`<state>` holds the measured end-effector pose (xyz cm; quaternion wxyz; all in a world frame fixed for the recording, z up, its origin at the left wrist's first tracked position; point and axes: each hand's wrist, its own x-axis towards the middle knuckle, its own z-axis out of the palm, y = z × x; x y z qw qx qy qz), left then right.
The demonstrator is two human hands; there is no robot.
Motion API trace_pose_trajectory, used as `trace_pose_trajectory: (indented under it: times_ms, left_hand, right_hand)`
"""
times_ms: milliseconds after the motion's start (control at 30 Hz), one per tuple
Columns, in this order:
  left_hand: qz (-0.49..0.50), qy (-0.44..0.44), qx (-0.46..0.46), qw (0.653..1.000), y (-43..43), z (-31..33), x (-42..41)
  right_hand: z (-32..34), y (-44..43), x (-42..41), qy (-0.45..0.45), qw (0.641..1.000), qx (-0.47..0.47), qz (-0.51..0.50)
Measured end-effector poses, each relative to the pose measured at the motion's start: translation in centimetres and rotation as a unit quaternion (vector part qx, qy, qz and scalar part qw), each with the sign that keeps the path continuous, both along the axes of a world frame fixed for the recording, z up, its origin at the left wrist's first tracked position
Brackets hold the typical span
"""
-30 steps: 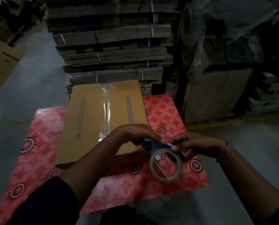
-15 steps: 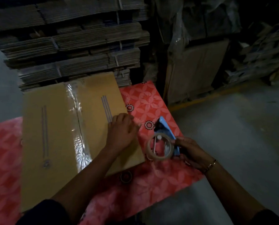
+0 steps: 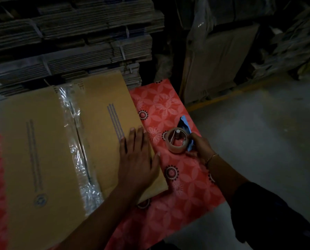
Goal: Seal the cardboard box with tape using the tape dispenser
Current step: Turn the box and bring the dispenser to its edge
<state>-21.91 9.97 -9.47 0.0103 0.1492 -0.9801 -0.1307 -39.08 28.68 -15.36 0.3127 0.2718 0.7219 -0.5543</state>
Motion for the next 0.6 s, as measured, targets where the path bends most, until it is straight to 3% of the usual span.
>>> trace_pose_trajectory:
  times_ms: [200, 300, 600]
  left_hand:
    - [0.001, -0.003, -0.015, 1.000, 0.1, 0.0, -0.1]
    - [0.002, -0.002, -0.017, 1.000, 0.2, 0.0, 0.0]
    - [0.009, 0.000, -0.017, 1.000, 0.2, 0.6, 0.3]
  right_hand:
    - [0.2, -0.6, -1.7, 0.026, 0.993, 0.065, 0.093]
    - [-0.6, 0.0, -2.6, 0.076, 0.972, 0.096, 0.201]
    - [4.1, 2.6, -3.1, 0.197, 0.921, 0.130, 0.310]
